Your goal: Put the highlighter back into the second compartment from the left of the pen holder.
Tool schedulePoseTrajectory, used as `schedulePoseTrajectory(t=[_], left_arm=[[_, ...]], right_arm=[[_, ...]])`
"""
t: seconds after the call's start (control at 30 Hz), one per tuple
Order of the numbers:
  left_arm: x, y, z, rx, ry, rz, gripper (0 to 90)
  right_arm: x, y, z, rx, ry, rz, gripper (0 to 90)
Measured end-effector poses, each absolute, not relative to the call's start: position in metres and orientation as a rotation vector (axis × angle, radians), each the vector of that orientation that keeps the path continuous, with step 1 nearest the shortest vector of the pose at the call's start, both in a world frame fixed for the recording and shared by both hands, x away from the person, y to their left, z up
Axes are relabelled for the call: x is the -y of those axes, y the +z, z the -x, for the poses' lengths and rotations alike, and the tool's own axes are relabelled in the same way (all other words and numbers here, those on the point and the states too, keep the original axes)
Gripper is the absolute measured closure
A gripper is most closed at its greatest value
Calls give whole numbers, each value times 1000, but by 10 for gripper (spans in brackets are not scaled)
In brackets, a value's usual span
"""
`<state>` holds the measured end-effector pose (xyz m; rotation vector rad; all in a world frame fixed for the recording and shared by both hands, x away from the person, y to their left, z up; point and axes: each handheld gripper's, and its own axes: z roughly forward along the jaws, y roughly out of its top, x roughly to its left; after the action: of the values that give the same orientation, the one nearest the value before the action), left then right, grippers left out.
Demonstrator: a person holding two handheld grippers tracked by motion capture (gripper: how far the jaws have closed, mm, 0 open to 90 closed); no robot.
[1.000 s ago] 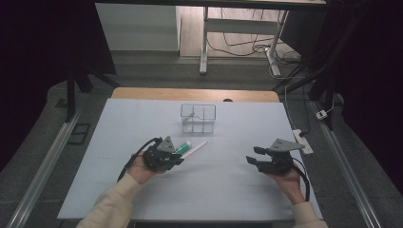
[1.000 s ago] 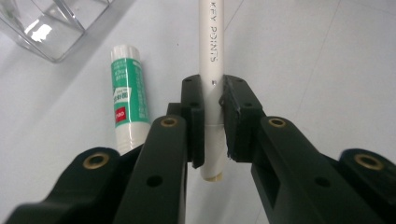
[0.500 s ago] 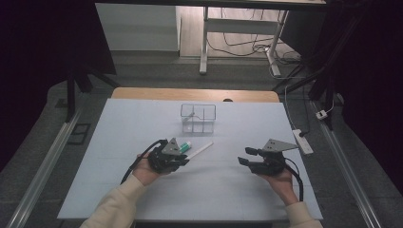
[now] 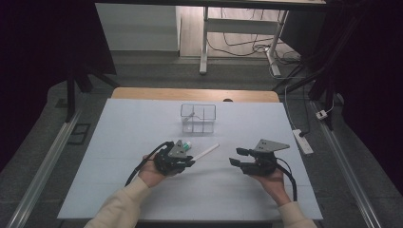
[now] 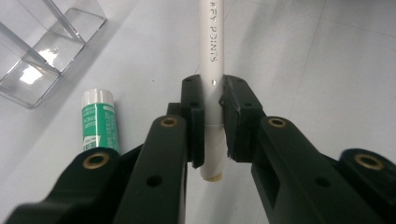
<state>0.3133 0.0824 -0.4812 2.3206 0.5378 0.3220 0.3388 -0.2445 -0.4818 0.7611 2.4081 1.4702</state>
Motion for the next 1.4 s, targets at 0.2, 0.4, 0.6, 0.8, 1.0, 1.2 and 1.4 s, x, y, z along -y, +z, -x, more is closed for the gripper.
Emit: schedulePoseTrajectory(t=[0.2,0.4,0.6,0.8,1.0,1.2,1.4], left_arm=[[-77,-483,-314,-528,325,-2321,792],[-72,-484,-314,-515,330,-2326,792],[-67,-485,-314,-506,332,-2331,792],[-62,-485,-314,-492,336,-2332,792],[-56,-485,-313,-473,344,-2331,792],[-52,-485,-311,-450,353,-2325,792],[-48,-485,-308,-421,351,-2329,792]], right_arm=[[239,-482,-339,-2409,1499,-764,450],[236,-484,-339,-2406,1510,-778,450],[232,-483,-339,-2404,1519,-772,450],[227,-483,-337,-2410,1520,-753,449],[225,-485,-338,-2418,1516,-764,443],[224,-487,-340,-2425,1502,-785,438],[223,-488,-341,-2435,1503,-787,438]])
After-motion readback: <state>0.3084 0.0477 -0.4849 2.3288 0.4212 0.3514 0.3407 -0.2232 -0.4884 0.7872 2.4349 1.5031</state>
